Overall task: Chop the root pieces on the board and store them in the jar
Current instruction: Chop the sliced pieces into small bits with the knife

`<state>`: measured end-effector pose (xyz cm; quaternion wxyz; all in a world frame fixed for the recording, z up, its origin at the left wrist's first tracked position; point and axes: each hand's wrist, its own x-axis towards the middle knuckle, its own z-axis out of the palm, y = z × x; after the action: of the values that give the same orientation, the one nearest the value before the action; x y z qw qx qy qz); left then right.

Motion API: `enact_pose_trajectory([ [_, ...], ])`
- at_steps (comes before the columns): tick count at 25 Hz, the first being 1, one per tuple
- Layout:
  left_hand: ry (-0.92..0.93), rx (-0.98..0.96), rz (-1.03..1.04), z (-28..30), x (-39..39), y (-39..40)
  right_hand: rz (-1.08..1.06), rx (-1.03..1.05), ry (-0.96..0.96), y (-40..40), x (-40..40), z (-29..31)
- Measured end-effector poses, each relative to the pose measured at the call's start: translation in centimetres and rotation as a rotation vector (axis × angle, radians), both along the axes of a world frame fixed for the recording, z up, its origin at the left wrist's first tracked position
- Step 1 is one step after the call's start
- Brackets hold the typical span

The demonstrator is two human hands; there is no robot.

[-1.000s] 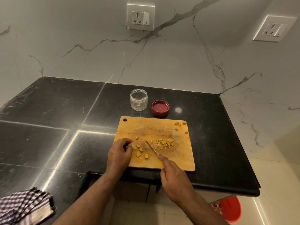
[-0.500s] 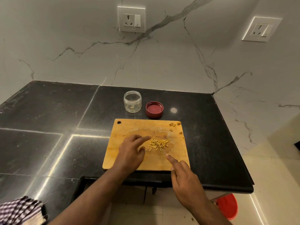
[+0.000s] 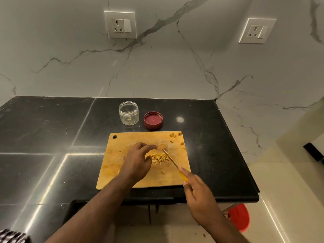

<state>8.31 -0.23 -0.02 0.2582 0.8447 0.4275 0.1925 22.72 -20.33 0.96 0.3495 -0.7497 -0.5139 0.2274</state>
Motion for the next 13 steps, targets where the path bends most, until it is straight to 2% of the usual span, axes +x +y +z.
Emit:
enact_pose_trajectory([
  [3, -0.028, 0.029, -0.051, 0.1, 0.5, -0.9, -0.073, -0.006, 0.298, 0.2, 0.6, 0.1],
  [6, 0.093, 0.063, -0.091, 0.1, 1.0, -2.0, -0.078, 0.018, 0.368, 0.1, 1.1, 0.5],
  [8, 0.099, 0.045, -0.029, -0.1, 0.6, -1.9, -0.076, 0.018, 0.243, -0.2, 1.6, 0.4],
  [11, 0.054, 0.036, 0.080, -0.3, -0.9, -1.5, -0.026, -0.021, -0.071, -0.9, 1.8, 0.1],
  [13, 0.035, 0.028, 0.130, -0.5, -1.9, -1.5, -0.009, -0.059, -0.108, -0.9, 1.6, -0.1],
])
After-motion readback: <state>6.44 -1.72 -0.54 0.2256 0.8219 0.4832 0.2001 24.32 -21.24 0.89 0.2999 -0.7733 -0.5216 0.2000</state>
